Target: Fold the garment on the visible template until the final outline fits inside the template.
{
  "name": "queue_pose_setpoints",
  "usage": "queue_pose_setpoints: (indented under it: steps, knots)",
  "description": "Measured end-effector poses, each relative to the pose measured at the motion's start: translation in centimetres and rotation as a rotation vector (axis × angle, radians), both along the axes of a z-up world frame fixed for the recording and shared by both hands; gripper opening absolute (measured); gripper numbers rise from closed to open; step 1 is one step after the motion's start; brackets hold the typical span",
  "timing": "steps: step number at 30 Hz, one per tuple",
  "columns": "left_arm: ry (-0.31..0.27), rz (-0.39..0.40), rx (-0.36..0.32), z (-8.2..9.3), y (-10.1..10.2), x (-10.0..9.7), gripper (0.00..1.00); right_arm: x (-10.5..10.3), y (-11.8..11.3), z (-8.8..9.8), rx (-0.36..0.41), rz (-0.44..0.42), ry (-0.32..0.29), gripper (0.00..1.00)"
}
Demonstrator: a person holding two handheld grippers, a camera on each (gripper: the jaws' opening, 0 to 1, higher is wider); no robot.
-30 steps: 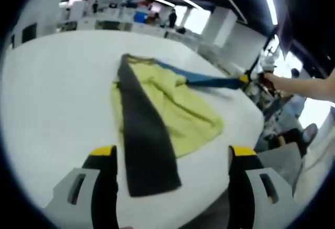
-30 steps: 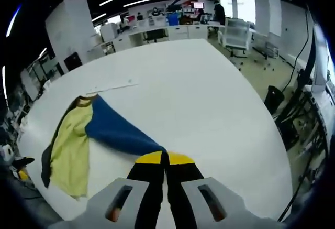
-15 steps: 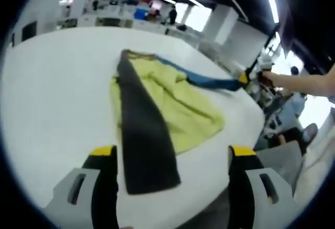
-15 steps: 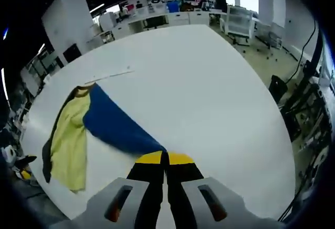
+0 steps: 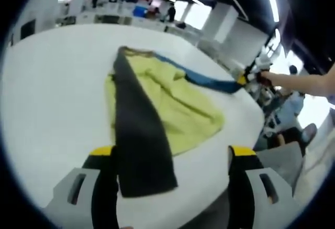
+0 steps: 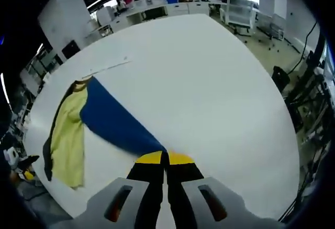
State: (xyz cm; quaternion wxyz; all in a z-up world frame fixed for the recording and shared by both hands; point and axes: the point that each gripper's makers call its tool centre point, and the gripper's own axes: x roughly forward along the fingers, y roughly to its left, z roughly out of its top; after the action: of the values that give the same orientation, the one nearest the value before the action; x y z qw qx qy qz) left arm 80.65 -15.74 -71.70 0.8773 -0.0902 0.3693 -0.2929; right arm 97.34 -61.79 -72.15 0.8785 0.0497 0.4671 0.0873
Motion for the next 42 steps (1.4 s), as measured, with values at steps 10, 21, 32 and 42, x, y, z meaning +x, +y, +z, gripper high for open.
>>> queue_pose_setpoints:
  steps: [10, 21, 32, 42]
  knots:
    - [0.011, 0.009, 0.017, -0.1, 0.7, 0.0, 0.83, 0.0, -0.7, -3.0, -0.022, 0.003, 0.071, 0.02]
    - [0.013, 0.000, 0.019, -0.2, 0.3, 0.2, 0.83, -0.4, -1.1, -3.7, -0.069, 0.006, 0.047, 0.04]
    - [0.011, 0.006, 0.019, 0.0, 0.6, 0.1, 0.83, -1.2, -1.1, -4.7, -0.085, 0.004, 0.066, 0.04]
    - [0.017, 0.010, 0.018, -0.2, 0.6, -0.1, 0.83, -1.7, -1.0, -4.9, -0.114, 0.022, 0.058, 0.10]
